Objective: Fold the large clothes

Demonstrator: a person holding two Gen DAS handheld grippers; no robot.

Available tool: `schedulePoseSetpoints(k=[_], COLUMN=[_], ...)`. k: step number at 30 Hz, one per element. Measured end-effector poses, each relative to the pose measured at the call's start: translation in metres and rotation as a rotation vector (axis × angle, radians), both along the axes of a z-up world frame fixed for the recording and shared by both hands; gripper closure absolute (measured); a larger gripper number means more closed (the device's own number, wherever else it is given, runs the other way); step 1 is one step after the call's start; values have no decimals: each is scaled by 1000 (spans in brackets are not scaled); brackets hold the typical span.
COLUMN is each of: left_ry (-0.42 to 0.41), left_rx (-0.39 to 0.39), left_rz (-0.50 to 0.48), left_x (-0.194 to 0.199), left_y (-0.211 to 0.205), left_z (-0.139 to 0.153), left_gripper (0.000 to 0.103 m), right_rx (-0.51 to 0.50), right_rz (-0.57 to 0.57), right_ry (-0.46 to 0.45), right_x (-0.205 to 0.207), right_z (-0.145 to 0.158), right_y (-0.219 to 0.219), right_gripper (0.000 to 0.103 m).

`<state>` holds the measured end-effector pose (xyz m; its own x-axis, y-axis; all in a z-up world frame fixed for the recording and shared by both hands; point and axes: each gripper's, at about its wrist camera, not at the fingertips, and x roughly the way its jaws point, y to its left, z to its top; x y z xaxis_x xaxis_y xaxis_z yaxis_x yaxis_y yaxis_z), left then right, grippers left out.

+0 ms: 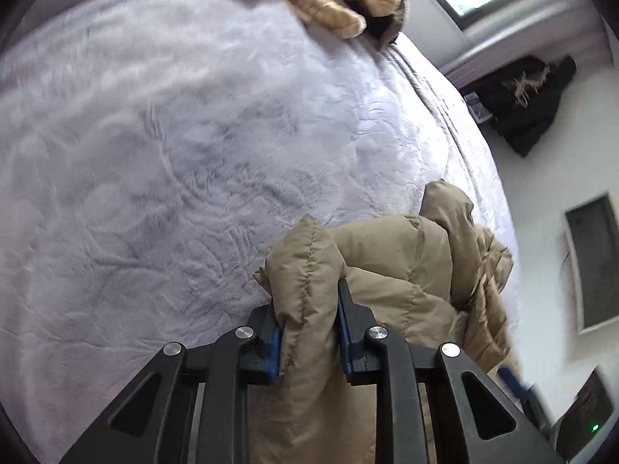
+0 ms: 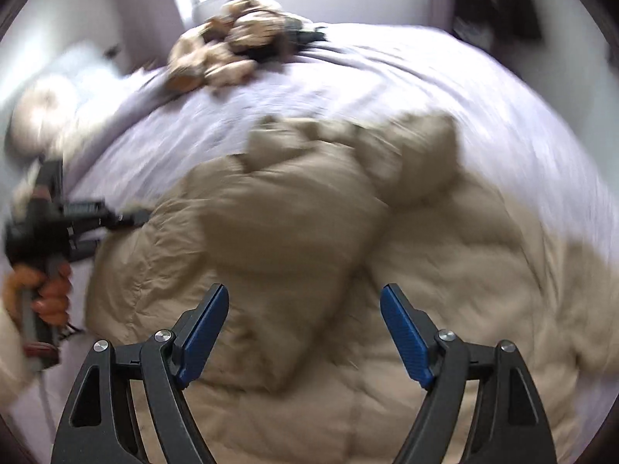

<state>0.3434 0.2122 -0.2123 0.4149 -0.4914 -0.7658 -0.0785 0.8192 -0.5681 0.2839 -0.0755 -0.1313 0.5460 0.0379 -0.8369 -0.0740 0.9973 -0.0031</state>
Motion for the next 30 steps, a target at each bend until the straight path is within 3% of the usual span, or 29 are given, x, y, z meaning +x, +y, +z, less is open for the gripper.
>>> schedulePoseSetpoints(k=[4, 5, 6, 9, 11, 12, 14, 16, 17, 20, 21, 23, 24, 25, 26, 27, 30], left_ry=[-20, -20, -22, -33, -32, -29, -20, -29, -41, -90, -103, -133, -142, -150, -153, -154, -146], left_rx=[61, 65, 65, 76, 76, 81, 131, 212, 242, 279, 293, 314, 319, 323, 323, 322, 334], left_rz=[-24, -22, -22, -28, -30, -27, 3, 45, 61, 69, 64, 35, 16, -12, -36, -53, -82], left_x=[-3, -3, -3, -4, -3, -2, 0, -1, -3, -12, -15, -25, -29, -34, -37, -40, -41], left_y=[0, 1, 2, 2, -1, -3, -4, 2, 6, 22, 25, 26, 24, 19, 13, 7, -16], left_z=[4, 3, 2, -1, -5, -7, -4, 5, 11, 34, 40, 52, 55, 56, 56, 54, 43], left_gripper=[78, 78, 78, 78, 78, 78, 67, 40, 40, 40, 40, 40, 40, 40, 40, 40, 40], right_rx=[-287, -385, -396, -261, -179, -86, 103, 223, 266, 364, 358, 300, 284, 281, 284, 283, 277], right_rz=[53, 43, 27, -147, -259, -318, -395, -419, -417, -450, -475, -531, -553, -568, -561, -539, -392], right_ry=[-29, -42, -53, -52, -9, 46, 148, 175, 179, 192, 173, 134, 118, 91, 76, 65, 49], right_x=[18, 24, 27, 20, 13, 11, 6, 3, 3, 2, -2, -11, -16, -18, -25, -22, -2], right_z=[-20, -26, -28, -18, -21, -28, -47, -54, -56, -51, -44, -31, -26, -19, -12, -8, -3], right_y=[51, 58, 54, 3, -36, -60, -93, -109, -113, -129, -135, -144, -149, -153, -159, -157, -140], right_gripper=[22, 52, 99, 98, 98, 97, 97, 96, 87, 43, 41, 41, 47, 58, 81, 86, 88])
